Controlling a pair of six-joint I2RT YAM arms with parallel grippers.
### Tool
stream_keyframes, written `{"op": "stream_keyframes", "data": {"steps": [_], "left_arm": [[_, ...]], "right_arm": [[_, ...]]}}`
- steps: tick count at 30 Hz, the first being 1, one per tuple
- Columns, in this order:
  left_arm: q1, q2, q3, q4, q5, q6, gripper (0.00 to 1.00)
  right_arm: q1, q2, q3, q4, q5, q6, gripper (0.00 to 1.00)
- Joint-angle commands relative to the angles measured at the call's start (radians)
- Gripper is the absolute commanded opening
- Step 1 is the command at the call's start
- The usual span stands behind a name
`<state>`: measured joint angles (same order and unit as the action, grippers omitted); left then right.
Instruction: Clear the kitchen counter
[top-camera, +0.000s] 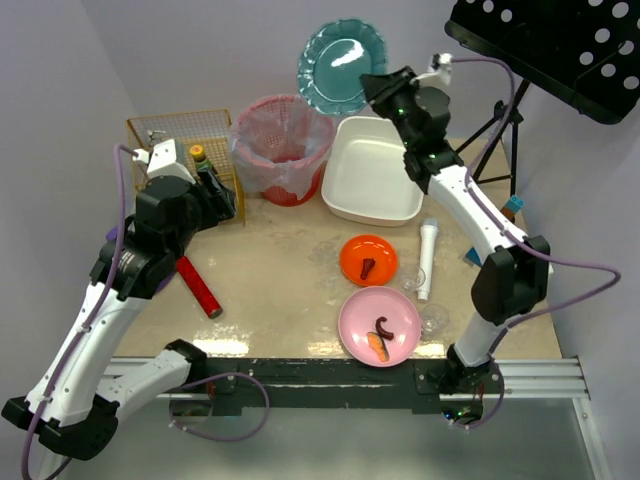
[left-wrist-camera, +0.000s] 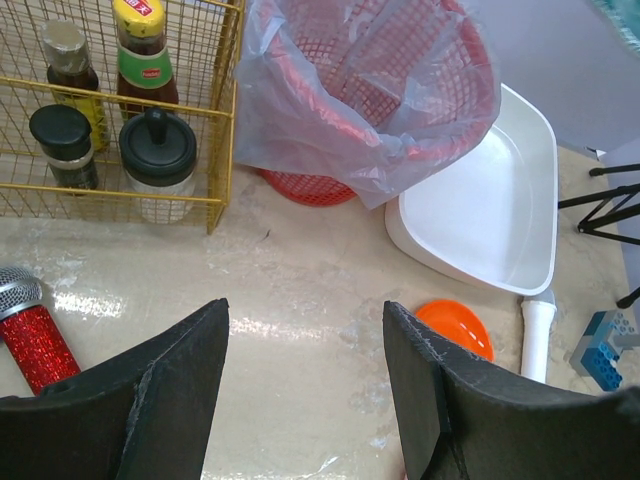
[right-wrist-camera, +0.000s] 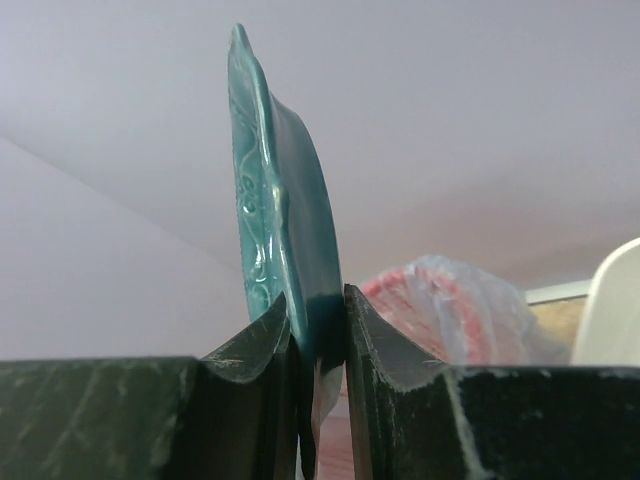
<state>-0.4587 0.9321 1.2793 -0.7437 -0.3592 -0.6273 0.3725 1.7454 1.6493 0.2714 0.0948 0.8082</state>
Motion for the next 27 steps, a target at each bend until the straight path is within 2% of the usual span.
{"op": "stream_keyframes", "data": {"steps": [1, 6, 16, 21, 27], "left_arm": [[0.005, -0.027, 0.008, 0.006, -0.004, 0.034, 0.67], [0.005, -0.038, -0.012, 0.004, -0.001, 0.028, 0.67], [0.005, -0.023, 0.002, -0.009, 0.005, 0.031, 0.68], [0.005, -0.035, -0.024, 0.004, 0.015, 0.025, 0.68], [0.005, -0.035, -0.051, 0.023, 0.039, 0.017, 0.68]], "right_arm": [[-0.079, -0.124, -0.089, 0.333, -0.124, 0.324, 0.00], [-0.118, -0.190, -0.184, 0.310, -0.098, 0.388, 0.00], [-0.141, -0.317, -0.460, 0.279, 0.109, 0.485, 0.00], [-0.147, -0.299, -0.488, 0.250, 0.186, 0.454, 0.00], [-0.155, -0.236, -0.467, 0.210, 0.180, 0.442, 0.00]]}}
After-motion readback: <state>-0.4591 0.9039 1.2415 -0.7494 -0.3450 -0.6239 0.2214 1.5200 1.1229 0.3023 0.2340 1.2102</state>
